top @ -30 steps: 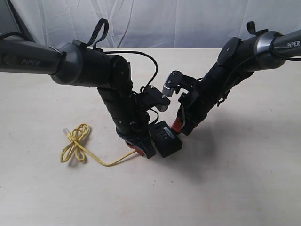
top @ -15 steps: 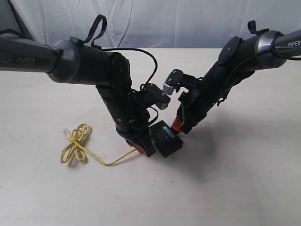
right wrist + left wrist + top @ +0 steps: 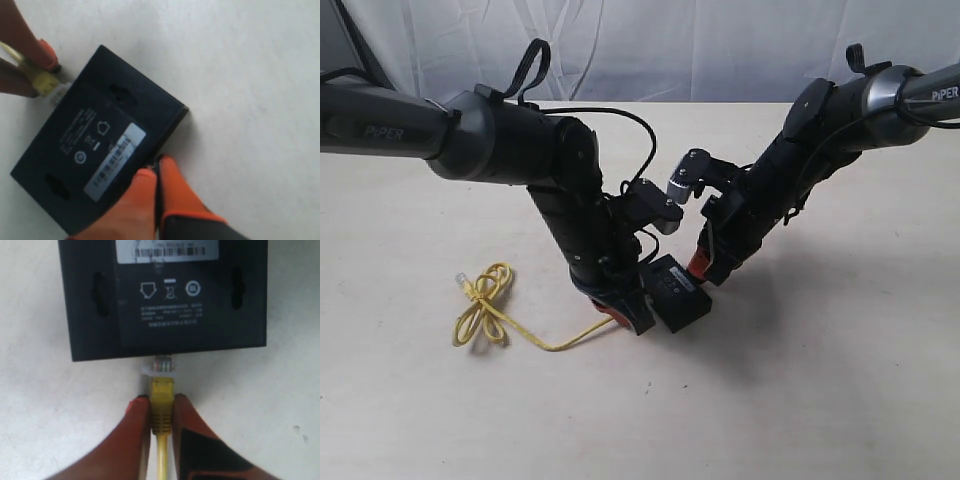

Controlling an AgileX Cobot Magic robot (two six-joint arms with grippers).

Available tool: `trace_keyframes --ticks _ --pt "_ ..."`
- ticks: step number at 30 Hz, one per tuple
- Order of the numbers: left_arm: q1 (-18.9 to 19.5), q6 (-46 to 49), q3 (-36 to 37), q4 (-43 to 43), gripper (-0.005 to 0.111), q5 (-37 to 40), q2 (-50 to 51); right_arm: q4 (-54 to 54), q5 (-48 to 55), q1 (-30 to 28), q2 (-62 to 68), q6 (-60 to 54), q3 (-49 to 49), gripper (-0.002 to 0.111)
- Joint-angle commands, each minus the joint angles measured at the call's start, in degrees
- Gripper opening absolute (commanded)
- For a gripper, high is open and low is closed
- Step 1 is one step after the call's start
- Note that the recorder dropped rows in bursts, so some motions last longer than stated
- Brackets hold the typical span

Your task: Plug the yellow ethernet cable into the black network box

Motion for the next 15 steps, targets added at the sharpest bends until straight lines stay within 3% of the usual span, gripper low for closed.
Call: trace_keyframes --ticks 1,15 --pt "0.02 -0.07 -0.34 -3.29 0.000 -3.63 -1.01 -0.71 0.88 0.04 0.46 0.69 0.22 -0.001" --pt "2.15 -0.10 -0.34 -2.04 0.000 -1.04 -2.25 -0.86 0.67 0.04 0.46 1.99 0.22 -0.001"
